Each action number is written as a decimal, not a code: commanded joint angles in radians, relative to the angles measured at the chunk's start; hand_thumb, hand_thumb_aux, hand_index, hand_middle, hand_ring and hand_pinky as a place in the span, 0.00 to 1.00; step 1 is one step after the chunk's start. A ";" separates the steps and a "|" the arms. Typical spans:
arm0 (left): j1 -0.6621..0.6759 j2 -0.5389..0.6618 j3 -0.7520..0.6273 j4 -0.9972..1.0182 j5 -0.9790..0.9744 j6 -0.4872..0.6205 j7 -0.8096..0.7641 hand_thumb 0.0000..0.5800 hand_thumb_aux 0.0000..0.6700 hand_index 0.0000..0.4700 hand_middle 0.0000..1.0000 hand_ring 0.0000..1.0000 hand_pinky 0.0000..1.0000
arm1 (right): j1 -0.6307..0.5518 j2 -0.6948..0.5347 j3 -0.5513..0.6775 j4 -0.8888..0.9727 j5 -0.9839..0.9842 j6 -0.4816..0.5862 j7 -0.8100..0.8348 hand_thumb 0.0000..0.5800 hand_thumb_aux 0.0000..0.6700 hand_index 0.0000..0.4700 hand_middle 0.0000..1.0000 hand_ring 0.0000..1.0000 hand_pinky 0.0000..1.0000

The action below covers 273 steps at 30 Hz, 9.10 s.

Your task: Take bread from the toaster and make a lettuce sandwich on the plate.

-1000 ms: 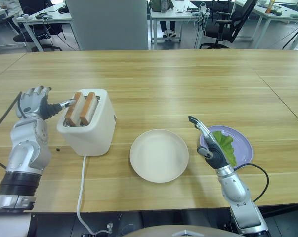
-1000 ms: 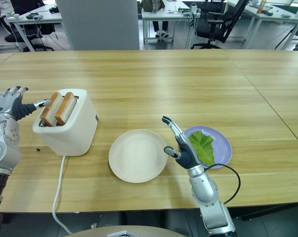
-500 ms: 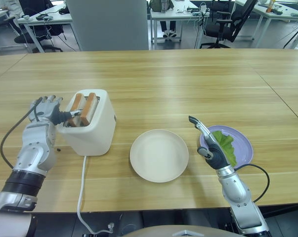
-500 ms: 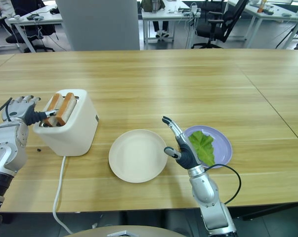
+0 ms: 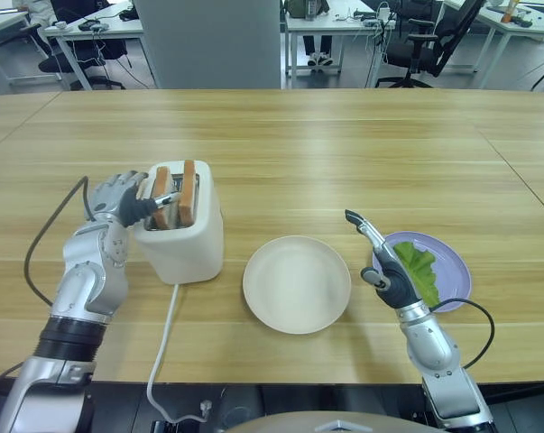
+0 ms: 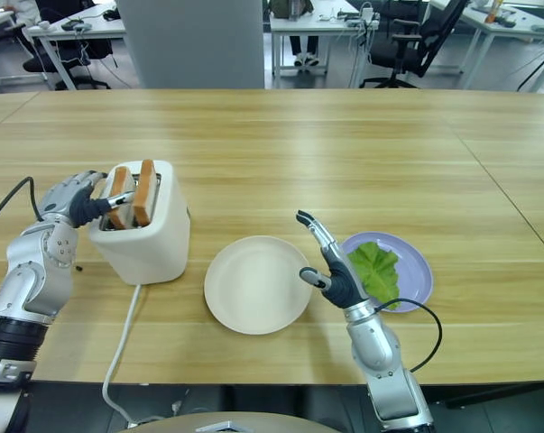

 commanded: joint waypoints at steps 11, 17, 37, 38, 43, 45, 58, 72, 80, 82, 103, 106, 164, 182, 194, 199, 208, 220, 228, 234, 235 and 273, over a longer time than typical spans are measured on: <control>0.023 0.018 0.064 -0.029 -0.036 0.008 0.033 1.00 1.00 0.98 0.67 0.67 0.67 | -0.011 -0.042 -0.135 -0.011 -0.064 0.147 -0.046 0.00 0.00 0.00 0.00 0.00 0.00; 0.041 0.048 0.039 -0.023 0.022 0.036 0.031 0.87 0.64 0.63 0.65 0.65 0.65 | -0.003 -0.041 -0.129 -0.025 -0.063 0.149 -0.044 0.00 0.00 0.00 0.00 0.00 0.00; 0.204 -0.014 0.063 -0.364 0.166 0.235 -0.035 0.00 0.00 0.00 0.00 0.00 0.00 | 0.020 -0.026 -0.114 -0.055 -0.073 0.154 -0.056 0.00 0.00 0.00 0.00 0.00 0.00; 0.213 -0.010 0.052 -0.357 0.182 0.238 -0.042 0.00 0.00 0.00 0.00 0.00 0.00 | 0.023 -0.024 -0.114 -0.058 -0.073 0.154 -0.057 0.00 0.00 0.00 0.00 0.00 0.00; 0.247 0.003 0.016 -0.321 0.248 0.245 -0.075 0.00 0.00 0.00 0.00 0.00 0.00 | 0.031 -0.013 -0.110 -0.068 -0.078 0.158 -0.060 0.00 0.00 0.00 0.00 0.00 0.00; 0.256 0.007 0.007 -0.316 0.275 0.244 -0.080 0.00 0.00 0.00 0.00 0.00 0.00 | 0.032 -0.009 -0.108 -0.070 -0.080 0.159 -0.060 0.00 0.00 0.00 0.00 0.00 0.00; 0.302 0.031 0.008 -0.298 0.368 0.210 -0.103 0.00 0.00 0.00 0.00 0.00 0.00 | 0.045 0.005 -0.103 -0.080 -0.080 0.163 -0.056 0.00 0.00 0.00 0.00 0.00 0.00; 0.240 -0.047 -0.040 -0.213 0.364 0.141 -0.057 0.33 0.18 0.18 0.00 0.00 0.00 | 0.046 0.008 -0.095 -0.085 -0.081 0.168 -0.052 0.00 0.00 0.00 0.00 0.00 0.00; 0.231 -0.099 0.005 -0.222 0.285 0.116 -0.012 1.00 1.00 0.98 0.42 0.42 0.42 | 0.049 0.007 -0.094 -0.094 -0.081 0.173 -0.051 0.00 0.00 0.00 0.00 0.00 0.00; 0.228 -0.101 0.016 -0.222 0.269 0.111 -0.002 1.00 1.00 0.98 0.90 0.90 0.90 | 0.051 0.006 -0.095 -0.097 -0.081 0.173 -0.051 0.00 0.00 0.00 0.00 0.00 0.00; 0.243 -0.047 0.086 -0.244 0.225 0.064 0.025 1.00 1.00 0.98 1.00 1.00 1.00 | 0.051 0.001 -0.095 -0.098 -0.077 0.173 -0.046 0.00 0.00 0.00 0.00 0.00 0.00; 0.245 -0.041 0.103 -0.260 0.219 0.057 0.028 1.00 1.00 0.98 1.00 1.00 1.00 | 0.052 0.001 -0.094 -0.098 -0.077 0.172 -0.046 0.00 0.00 0.00 0.00 0.00 0.00; 0.122 -0.235 0.341 -0.424 -0.446 -0.351 0.307 1.00 1.00 0.98 1.00 1.00 1.00 | -0.013 -0.127 -0.188 -0.061 -0.156 0.239 -0.017 0.00 0.00 0.00 0.00 0.00 0.00; 0.385 -0.612 -0.116 -0.645 -0.435 -0.052 0.236 1.00 1.00 0.98 1.00 1.00 1.00 | -0.102 -0.413 -0.057 0.347 -0.573 0.357 -0.101 0.00 0.00 0.00 0.00 0.00 0.00; 0.417 -0.671 -0.156 -0.377 -0.383 -0.122 0.320 1.00 1.00 0.98 1.00 1.00 1.00 | -0.152 -0.433 0.040 0.485 -0.620 0.417 -0.119 0.24 0.13 0.12 0.00 0.00 0.00; 0.408 -0.678 -0.159 -0.249 -0.372 -0.160 0.342 1.00 1.00 0.98 1.00 1.00 1.00 | -0.149 -0.448 0.065 0.495 -0.626 0.446 -0.108 0.76 0.51 0.50 0.00 0.00 0.00; 0.400 -0.676 -0.216 -0.105 -0.340 -0.198 0.342 1.00 1.00 0.98 1.00 1.00 1.00 | -0.136 -0.460 0.079 0.480 -0.613 0.474 -0.102 1.00 1.00 0.98 0.00 0.00 0.00; 0.346 -0.557 -0.401 -0.085 -0.069 -0.312 0.392 0.00 0.00 0.00 1.00 1.00 1.00 | -0.135 -0.448 0.044 0.380 -0.580 0.471 -0.152 1.00 1.00 0.98 0.00 0.00 0.00; 0.284 -0.505 -0.423 -0.090 0.092 -0.334 0.447 0.00 0.00 0.00 0.62 0.62 0.62 | -0.124 -0.444 -0.004 0.275 -0.562 0.458 -0.228 1.00 1.00 0.98 0.00 0.00 0.00; 0.254 -0.468 -0.380 -0.161 0.164 -0.283 0.417 0.00 0.00 0.00 0.00 0.00 0.00 | -0.113 -0.433 -0.026 0.179 -0.544 0.416 -0.264 1.00 1.00 0.98 0.00 0.00 0.00; 0.254 -0.461 -0.371 -0.180 0.176 -0.275 0.410 0.00 0.00 0.00 0.00 0.00 0.00 | -0.110 -0.430 -0.027 0.164 -0.541 0.409 -0.264 1.00 1.00 0.98 0.00 0.00 0.00; 0.254 -0.208 0.053 -0.268 0.308 -0.033 0.115 0.00 0.00 0.00 0.00 0.00 0.00 | -0.311 -0.125 0.343 0.349 -0.551 0.211 -0.128 1.00 1.00 0.98 0.00 0.00 0.00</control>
